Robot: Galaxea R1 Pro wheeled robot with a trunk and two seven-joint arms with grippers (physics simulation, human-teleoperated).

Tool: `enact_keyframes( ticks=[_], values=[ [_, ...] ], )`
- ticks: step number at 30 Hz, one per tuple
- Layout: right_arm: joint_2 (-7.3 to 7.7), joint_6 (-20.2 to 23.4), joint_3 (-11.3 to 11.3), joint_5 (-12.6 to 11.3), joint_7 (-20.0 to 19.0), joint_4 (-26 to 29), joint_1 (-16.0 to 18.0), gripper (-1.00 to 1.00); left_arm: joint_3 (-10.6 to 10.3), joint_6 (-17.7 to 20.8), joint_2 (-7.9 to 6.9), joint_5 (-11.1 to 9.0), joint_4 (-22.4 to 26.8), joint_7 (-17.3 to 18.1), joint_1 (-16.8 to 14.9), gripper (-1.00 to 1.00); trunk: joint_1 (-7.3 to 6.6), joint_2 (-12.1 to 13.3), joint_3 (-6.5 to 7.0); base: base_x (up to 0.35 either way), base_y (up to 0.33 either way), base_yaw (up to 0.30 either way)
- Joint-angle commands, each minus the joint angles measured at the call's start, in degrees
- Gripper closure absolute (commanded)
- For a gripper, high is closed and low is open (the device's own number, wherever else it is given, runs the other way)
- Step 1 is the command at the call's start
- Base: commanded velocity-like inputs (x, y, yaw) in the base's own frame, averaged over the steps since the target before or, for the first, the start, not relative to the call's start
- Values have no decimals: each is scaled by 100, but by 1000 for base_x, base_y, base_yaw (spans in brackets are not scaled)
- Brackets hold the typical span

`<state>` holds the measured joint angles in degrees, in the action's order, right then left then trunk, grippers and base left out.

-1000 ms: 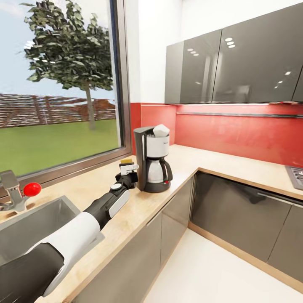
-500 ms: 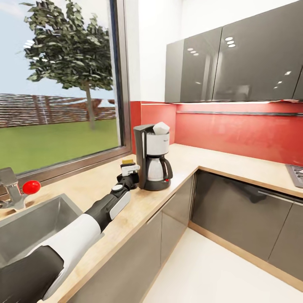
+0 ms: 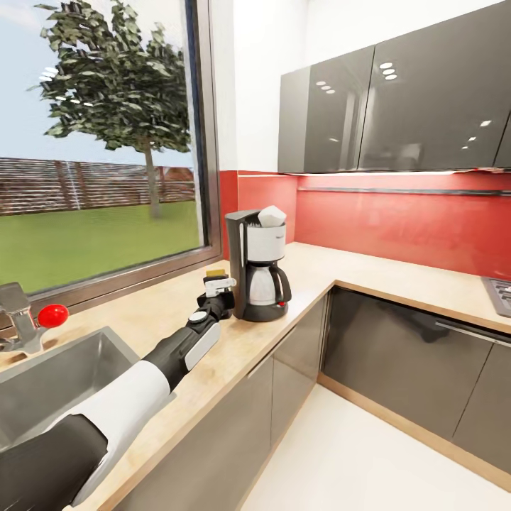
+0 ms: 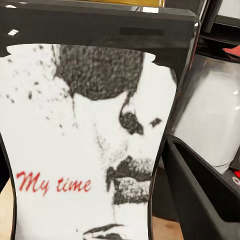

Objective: Set up a coffee station on the kitchen countertop: keep the coffee maker on the countertop, move the bottle of coffee from the kitchen shelf to the counter next to the coffee maker, place a paper coffee filter on top of the coffee maker, put the saucer next to the coffee maker with the coffee cup on the saucer, and place the electric kettle next to the coffee maker.

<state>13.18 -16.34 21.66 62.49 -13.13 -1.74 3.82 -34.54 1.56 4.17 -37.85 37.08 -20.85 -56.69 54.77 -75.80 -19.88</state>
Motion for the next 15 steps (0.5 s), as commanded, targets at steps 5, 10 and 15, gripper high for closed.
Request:
enact_keyframes(
  ticks=[5,10,15],
  values=[
    [1,-179,17,102,-6,112,84,-100,-44,-39,60,-13,-80,-66,159,100,0,-5,-7,-27,-36,159],
    [0,-476,14,112,-6,125,91,-100,-44,-45,67,-12,-86,-68,354,100,0,-5,-7,-4,-5,143],
    [1,-497,13,114,-6,128,92,-100,-50,-49,72,-12,-87,-68,360,100,0,-5,-7,-1,-1,19]
  ],
)
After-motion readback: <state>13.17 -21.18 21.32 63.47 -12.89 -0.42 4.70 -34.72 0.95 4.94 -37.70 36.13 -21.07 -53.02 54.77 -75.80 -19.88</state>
